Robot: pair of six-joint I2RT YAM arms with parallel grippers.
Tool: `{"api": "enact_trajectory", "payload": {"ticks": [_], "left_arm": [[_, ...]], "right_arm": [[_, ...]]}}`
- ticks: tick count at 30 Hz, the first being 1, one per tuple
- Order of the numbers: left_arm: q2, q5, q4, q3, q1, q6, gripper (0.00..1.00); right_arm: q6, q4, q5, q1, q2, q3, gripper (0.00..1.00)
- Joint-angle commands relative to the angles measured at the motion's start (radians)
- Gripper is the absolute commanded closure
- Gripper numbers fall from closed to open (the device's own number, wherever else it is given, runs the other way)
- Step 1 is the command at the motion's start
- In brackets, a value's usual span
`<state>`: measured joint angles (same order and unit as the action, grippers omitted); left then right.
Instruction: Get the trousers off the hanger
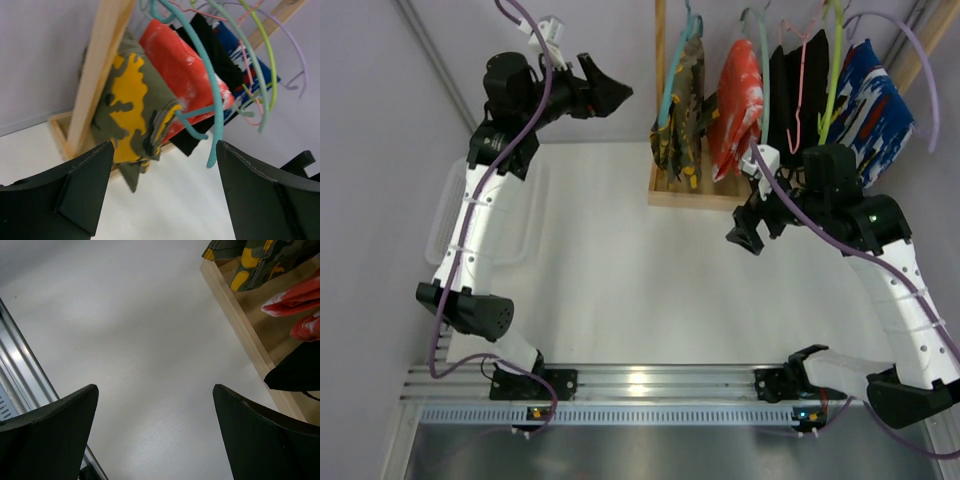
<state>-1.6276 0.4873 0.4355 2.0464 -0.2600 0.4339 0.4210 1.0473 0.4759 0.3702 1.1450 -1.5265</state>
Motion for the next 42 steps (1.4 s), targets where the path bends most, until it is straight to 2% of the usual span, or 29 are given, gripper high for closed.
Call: {"api": "enact_trajectory", "payload": {"ticks": [1,3,8,14,26,31,42], "left_arm": [[-0.067,0.095,-0.194,0.047,-0.038,0.15,0.11],[-0.09,0.102,-0.277,0.054,-0.068,0.207,0.12],[-0.187,0.111,-0.34,0.121,-0.14,0.325,0.13],[-0.267,0.123,-0.417,0.149,-0.156,0.433,0.16],[-0.434,0.151,-0.518,0.307,-0.162,0.531,0.26],[-0.451,0.148,-0.595,0.308,-0.169,0.589,0.31],[-0.495,0.1,-0.641,0.339,-0.188,0.634,0.35]], "right_arm": [[-0.036,-0.05,-0.002,-0.016,-0.03,-0.029,0.0],[-0.05,-0.052,0.003,-0.031,-0.036,-0.029,0.01],[-0.119,-0.046,0.056,-0.091,-0.042,-0.083,0.01],[-0.142,-0.038,0.03,-0.1,-0.036,-0.113,0.01],[-0.169,-0.041,0.049,-0.14,-0.03,-0.113,0.01],[-0.174,-0.049,0.049,-0.146,-0.03,-0.106,0.01],[-0.165,-0.046,0.041,-0.154,-0.036,-0.093,0.01]]}}
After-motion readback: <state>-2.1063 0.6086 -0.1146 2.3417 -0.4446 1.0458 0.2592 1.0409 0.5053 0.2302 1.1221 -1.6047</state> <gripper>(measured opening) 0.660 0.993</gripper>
